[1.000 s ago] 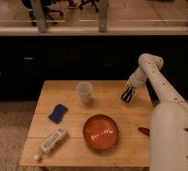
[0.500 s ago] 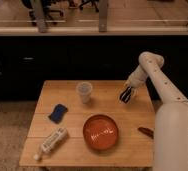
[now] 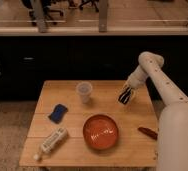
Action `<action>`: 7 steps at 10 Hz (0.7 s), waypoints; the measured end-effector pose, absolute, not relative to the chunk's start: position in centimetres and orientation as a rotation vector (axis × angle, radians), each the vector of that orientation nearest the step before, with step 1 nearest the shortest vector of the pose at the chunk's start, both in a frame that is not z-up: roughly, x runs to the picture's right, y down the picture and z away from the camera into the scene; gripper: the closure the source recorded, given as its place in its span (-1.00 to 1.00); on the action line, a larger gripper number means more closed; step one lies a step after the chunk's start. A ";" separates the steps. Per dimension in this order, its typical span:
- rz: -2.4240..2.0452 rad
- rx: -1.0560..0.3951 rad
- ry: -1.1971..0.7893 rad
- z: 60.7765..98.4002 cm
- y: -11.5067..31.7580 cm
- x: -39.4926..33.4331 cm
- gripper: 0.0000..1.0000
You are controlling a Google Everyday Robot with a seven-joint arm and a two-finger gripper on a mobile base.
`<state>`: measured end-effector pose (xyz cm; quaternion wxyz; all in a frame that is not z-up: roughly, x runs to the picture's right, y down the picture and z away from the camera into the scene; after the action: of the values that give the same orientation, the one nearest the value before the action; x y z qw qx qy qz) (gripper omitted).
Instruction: Place the eraser in the ceramic cup
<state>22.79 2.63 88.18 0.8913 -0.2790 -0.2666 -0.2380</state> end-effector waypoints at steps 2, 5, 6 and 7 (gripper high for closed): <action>-0.487 -0.585 -0.560 87.2 2.9 22.4 1.00; -0.473 -0.594 -0.557 86.1 3.1 21.6 1.00; -0.467 -0.601 -0.557 85.8 3.2 21.2 1.00; -0.464 -0.610 -0.560 85.4 3.3 20.7 1.00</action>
<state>20.75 3.27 85.42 0.8896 -0.2936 -0.2694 -0.2234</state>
